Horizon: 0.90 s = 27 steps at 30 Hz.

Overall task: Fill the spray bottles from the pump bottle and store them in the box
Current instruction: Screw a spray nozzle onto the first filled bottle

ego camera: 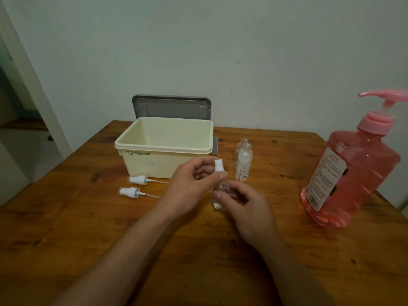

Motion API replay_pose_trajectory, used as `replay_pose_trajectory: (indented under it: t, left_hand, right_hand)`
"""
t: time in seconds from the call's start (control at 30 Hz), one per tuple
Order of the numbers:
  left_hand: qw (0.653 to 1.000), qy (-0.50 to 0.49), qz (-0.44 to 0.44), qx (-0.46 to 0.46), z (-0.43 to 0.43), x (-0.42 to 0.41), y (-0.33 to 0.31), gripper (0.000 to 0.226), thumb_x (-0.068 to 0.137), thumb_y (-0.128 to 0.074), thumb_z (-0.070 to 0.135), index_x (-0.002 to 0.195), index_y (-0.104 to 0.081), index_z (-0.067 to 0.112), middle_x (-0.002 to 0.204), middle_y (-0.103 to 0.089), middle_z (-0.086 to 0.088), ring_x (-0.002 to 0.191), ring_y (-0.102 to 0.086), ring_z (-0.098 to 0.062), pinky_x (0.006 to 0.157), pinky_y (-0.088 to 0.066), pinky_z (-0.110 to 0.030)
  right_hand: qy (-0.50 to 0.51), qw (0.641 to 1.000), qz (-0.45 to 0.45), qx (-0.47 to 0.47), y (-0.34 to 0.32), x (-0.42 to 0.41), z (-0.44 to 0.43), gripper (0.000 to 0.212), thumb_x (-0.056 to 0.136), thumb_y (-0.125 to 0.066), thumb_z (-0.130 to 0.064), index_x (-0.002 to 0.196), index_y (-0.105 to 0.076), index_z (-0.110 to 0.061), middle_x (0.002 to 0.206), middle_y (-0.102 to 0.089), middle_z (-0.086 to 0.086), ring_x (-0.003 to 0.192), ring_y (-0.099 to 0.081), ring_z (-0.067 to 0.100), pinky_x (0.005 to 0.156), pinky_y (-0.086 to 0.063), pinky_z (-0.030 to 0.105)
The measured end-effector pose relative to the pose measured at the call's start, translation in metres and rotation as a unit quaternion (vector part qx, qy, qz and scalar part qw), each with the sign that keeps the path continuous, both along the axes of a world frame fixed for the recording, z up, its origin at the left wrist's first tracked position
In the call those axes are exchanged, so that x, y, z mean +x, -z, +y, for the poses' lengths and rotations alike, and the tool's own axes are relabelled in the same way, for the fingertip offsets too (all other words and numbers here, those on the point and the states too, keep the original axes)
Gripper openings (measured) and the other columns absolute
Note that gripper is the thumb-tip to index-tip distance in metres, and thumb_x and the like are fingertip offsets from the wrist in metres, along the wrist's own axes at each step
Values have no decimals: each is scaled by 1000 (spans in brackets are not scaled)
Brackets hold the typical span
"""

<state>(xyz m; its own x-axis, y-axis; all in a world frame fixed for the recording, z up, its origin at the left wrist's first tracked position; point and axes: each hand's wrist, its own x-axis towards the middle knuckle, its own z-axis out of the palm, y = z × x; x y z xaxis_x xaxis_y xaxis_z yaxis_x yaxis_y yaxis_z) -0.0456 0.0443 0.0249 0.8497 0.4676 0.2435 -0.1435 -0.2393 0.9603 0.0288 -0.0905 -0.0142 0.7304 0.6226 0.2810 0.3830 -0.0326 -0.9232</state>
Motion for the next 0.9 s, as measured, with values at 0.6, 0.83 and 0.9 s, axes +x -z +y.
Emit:
replay_pose_trajectory:
  t: [0.6, 0.83, 0.9]
  left_hand:
    - [1000, 19, -5, 12, 1, -3, 9, 33, 91, -63, 14, 124, -62, 18, 107, -72, 1, 102, -67, -11, 86, -57, -28]
    - [1000, -2, -18, -24, -3, 0, 7, 22, 83, -72, 18, 105, -70, 18, 88, -71, 8, 86, -67, -4, 73, -54, -20]
    - [999, 14, -19, -34, -2, -1, 8, 27, 87, -68, 16, 114, -68, 18, 95, -73, 8, 94, -68, -6, 79, -56, -23]
  right_hand:
    - [-8, 1000, 3, 6, 0, 0, 1, 19, 85, -73, -27, 103, -72, -30, 90, -75, -12, 85, -68, 0, 72, -53, 15]
    - [-14, 1000, -6, -2, 3, 1, 1, 21, 86, -72, -28, 107, -72, -29, 95, -74, -11, 91, -68, 3, 78, -57, 25]
    - [-15, 1000, -6, -1, 3, 2, 1, 22, 86, -72, -29, 108, -72, -28, 95, -74, -12, 91, -68, 3, 78, -56, 24]
